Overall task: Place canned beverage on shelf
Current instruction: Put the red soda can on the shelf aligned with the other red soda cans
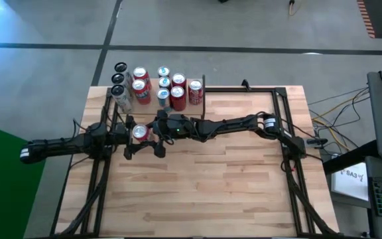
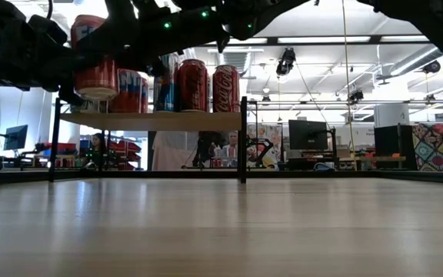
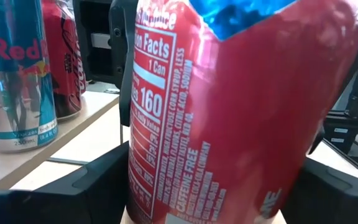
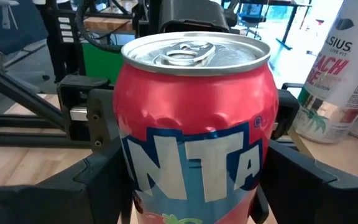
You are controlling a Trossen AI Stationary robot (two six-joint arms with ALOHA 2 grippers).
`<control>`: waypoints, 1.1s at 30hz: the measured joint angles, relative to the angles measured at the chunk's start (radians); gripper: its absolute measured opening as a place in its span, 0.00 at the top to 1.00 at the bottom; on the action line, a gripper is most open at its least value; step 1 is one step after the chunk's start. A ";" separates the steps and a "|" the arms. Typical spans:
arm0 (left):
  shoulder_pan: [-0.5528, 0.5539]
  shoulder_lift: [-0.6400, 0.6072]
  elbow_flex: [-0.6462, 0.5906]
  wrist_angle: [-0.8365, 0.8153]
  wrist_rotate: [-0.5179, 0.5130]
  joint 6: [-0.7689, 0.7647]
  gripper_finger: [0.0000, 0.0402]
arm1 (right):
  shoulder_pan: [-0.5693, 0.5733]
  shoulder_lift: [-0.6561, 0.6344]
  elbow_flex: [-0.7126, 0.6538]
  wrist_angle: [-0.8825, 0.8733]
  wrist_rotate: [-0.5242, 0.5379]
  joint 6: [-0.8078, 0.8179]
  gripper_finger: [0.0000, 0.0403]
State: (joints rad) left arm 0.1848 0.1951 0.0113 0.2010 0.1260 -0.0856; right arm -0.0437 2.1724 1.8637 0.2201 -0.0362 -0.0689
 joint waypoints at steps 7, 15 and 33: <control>-0.001 0.006 0.000 -0.001 -0.002 -0.002 0.28 | -0.002 -0.001 -0.012 -0.008 -0.004 0.019 0.24; -0.001 0.017 0.000 0.005 -0.005 0.002 0.28 | -0.005 -0.001 -0.008 -0.037 -0.043 0.042 0.11; 0.000 0.016 0.000 -0.016 -0.002 -0.021 0.17 | -0.006 -0.005 -0.009 -0.041 -0.042 0.050 0.29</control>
State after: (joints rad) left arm 0.1844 0.2109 0.0109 0.1854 0.1242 -0.1066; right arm -0.0494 2.1674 1.8548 0.1790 -0.0784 -0.0186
